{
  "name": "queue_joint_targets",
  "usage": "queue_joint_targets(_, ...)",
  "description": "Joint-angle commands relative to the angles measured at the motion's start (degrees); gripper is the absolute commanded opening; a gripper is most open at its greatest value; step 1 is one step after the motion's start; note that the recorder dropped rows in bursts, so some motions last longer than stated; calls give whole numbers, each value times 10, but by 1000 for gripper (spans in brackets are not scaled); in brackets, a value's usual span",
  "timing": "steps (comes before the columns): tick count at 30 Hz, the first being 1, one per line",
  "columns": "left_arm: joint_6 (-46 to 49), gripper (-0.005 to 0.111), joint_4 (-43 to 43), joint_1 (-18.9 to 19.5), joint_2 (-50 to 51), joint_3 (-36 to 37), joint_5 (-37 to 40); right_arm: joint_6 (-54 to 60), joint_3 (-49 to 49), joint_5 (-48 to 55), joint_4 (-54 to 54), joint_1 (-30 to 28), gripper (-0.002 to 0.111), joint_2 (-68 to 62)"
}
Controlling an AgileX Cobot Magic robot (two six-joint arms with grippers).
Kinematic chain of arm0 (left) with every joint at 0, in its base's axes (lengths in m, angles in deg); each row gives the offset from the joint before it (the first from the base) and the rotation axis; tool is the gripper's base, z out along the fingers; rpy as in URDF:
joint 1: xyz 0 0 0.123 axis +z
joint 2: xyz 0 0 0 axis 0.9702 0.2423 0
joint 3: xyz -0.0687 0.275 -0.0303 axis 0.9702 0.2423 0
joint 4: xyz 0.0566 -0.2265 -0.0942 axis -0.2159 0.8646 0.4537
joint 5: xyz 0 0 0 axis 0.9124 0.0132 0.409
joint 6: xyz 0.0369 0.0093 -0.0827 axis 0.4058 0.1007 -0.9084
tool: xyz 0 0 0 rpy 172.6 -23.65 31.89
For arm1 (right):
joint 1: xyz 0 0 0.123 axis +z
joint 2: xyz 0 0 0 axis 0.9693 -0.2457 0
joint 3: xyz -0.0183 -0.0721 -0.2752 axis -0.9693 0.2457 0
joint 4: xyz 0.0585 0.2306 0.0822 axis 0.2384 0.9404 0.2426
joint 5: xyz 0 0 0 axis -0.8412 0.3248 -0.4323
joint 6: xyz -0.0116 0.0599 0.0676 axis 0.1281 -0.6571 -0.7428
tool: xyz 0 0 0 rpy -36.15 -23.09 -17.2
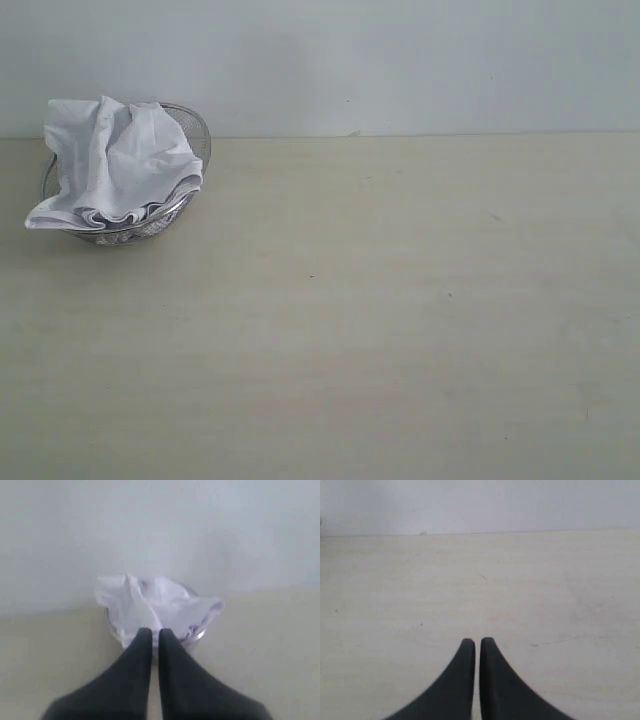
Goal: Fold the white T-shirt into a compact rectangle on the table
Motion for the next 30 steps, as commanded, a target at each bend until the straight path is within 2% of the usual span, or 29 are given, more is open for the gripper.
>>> queue_joint_targets(1, -23, 5, 13, -3, -2, 2, -117, 2, -1, -3, -2, 1, 0, 2)
queue_joint_targets(6, -39, 5, 13, -3, 24, -71, -101, 2, -1, -3, -2, 1, 0, 2)
queue_joint_targets(14, -56, 5, 13, -3, 257, -248, -20, 2, -1, -3, -2, 1, 0, 2)
queue_joint_targets(16, -56, 5, 13, -3, 329, -284, -61, 2, -1, -3, -2, 1, 0, 2)
queue_joint_targets(17, -56, 5, 13, -3, 366, -294, -122, 2, -1, -3, -2, 1, 0, 2)
queue_joint_targets(20, -56, 5, 13, -3, 407, -297, -213, 2, -1, -3, -2, 1, 0, 2)
queue_joint_targets(24, -63, 5, 13, -3, 448, -297, -258, 2, -1, -3, -2, 1, 0, 2)
queue_joint_targets(25, -86, 5, 13, -3, 456, -297, -258, 2, -1, -3, -2, 1, 0, 2)
queue_joint_targets(26, -168, 5, 10, -3, 478, -302, -257, 2, -1, -3, -2, 1, 0, 2)
queue_joint_targets(27, -192, 5, 6, -3, 491, -307, -252, 2, -1, -3, -2, 1, 0, 2)
queue_joint_targets(29, -206, 5, -5, -3, 545, -355, -197, 2, -1, -3, -2, 1, 0, 2)
queue_joint_targets(30, -206, 5, -5, -3, 590, -411, -125, 2, -1, -3, -2, 1, 0, 2)
